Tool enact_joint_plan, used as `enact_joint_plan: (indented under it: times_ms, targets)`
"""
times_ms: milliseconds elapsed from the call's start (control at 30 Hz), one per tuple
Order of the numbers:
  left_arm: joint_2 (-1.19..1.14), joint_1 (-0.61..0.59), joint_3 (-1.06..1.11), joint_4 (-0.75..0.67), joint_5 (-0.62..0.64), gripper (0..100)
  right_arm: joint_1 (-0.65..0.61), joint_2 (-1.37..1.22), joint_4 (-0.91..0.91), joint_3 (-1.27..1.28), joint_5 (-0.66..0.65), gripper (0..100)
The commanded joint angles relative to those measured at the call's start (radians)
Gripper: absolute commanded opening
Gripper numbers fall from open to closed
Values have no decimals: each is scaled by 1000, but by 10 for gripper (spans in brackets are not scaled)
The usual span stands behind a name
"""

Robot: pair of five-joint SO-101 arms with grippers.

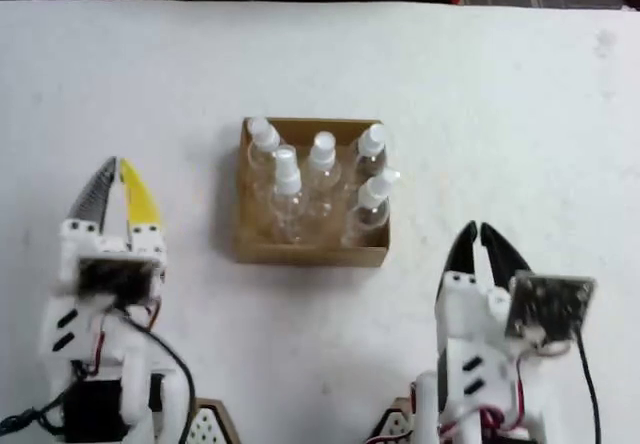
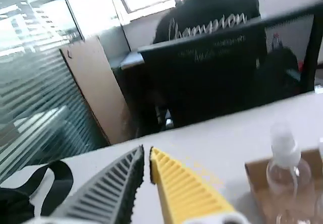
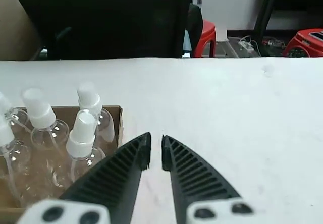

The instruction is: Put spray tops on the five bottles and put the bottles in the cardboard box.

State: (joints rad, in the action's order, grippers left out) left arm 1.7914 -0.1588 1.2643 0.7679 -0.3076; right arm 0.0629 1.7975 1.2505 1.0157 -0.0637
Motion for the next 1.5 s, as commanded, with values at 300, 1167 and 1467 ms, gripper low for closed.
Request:
enact_joint_plan:
  times_ms: [300, 1167, 1467]
  targets:
    - [36, 13, 68, 324, 275, 24, 13, 7, -226, 377, 2, 19]
    - [39, 21, 428, 325, 176, 28, -153, 4, -136, 675, 2, 19]
    - [39, 73, 411, 468, 261, 28, -160, 2, -73, 675, 0, 19]
